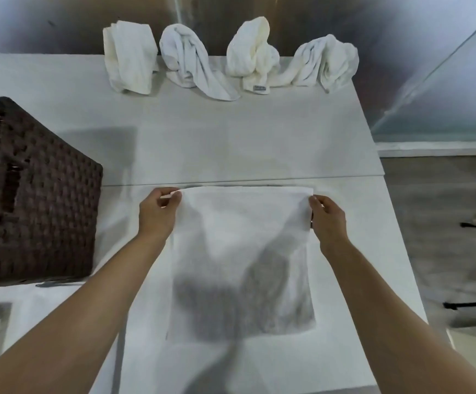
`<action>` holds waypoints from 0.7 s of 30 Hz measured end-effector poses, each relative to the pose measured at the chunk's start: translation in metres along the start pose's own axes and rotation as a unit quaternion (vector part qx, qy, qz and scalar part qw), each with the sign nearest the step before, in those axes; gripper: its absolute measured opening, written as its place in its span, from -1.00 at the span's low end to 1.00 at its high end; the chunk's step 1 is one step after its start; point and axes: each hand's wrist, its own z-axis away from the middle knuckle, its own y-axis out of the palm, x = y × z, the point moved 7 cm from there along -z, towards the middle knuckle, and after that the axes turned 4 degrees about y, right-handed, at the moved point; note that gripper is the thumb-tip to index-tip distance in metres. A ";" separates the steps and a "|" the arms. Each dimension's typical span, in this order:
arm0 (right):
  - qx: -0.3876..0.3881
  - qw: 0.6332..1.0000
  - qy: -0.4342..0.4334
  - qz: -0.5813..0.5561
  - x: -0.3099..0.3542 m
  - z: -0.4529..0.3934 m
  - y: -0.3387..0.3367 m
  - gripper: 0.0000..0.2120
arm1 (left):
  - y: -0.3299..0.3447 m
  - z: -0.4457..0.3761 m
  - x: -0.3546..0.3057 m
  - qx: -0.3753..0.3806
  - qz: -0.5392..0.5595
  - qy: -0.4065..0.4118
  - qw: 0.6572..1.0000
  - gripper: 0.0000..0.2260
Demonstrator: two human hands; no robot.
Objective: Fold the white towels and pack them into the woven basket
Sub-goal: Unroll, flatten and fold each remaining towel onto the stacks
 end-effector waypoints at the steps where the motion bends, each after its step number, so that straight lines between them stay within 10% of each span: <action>1: -0.004 1.000 0.005 0.001 -0.006 -0.003 0.000 -0.87 | 0.002 -0.002 0.007 0.008 -0.010 -0.007 1.000 -0.93; 14: 0.021 0.976 0.051 0.210 -0.153 0.092 -0.039 -0.69 | -0.021 0.156 0.119 0.098 -0.229 -0.062 0.966 -0.59; 21: 0.050 0.971 0.065 0.224 -0.200 0.137 -0.066 -0.89 | -0.033 0.230 0.143 0.092 -0.241 -0.131 0.957 -0.89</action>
